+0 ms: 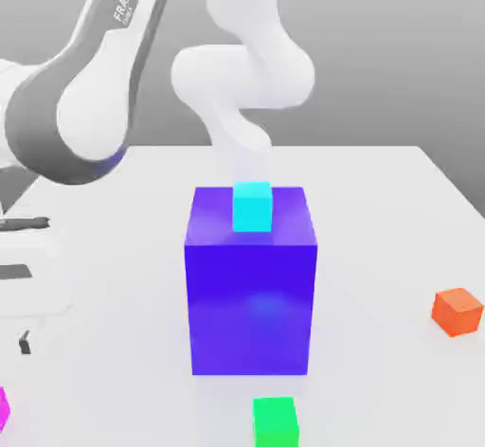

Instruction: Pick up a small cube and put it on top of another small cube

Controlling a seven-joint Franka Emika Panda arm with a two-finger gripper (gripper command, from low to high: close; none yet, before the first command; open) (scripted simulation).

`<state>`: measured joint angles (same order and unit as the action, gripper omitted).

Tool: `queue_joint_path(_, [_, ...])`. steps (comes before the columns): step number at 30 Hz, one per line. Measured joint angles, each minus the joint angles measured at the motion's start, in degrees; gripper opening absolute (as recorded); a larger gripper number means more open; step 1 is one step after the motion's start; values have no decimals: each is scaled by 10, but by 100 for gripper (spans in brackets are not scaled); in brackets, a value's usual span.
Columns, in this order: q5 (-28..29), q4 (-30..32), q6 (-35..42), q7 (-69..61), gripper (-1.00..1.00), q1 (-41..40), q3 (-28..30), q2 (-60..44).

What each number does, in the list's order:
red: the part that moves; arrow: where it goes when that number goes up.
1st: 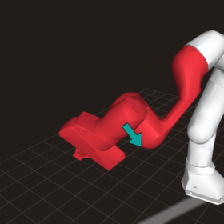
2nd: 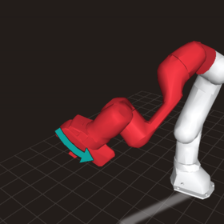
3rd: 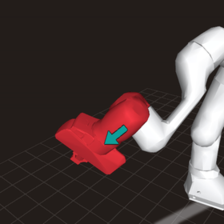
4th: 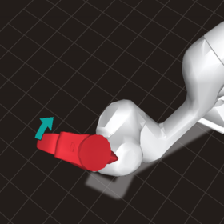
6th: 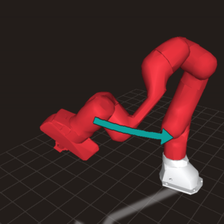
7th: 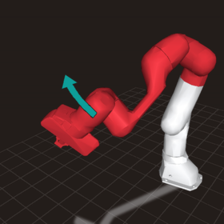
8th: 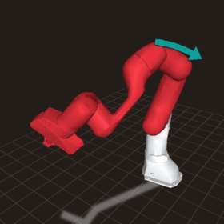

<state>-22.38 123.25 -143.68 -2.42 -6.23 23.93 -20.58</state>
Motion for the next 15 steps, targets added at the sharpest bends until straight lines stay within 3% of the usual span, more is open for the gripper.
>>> queue_joint_path(4, [7, -8, -28, -34, 0, -30, 5, -69])
queue_joint_path(7, [-24, -24, -68, -61, 0, -55, -22, -132])
queue_joint_path(8, [-32, -29, -80, -68, -100, -64, -32, -149])
queue_joint_path(15, [-34, -30, -80, -70, -100, -65, -33, -151])
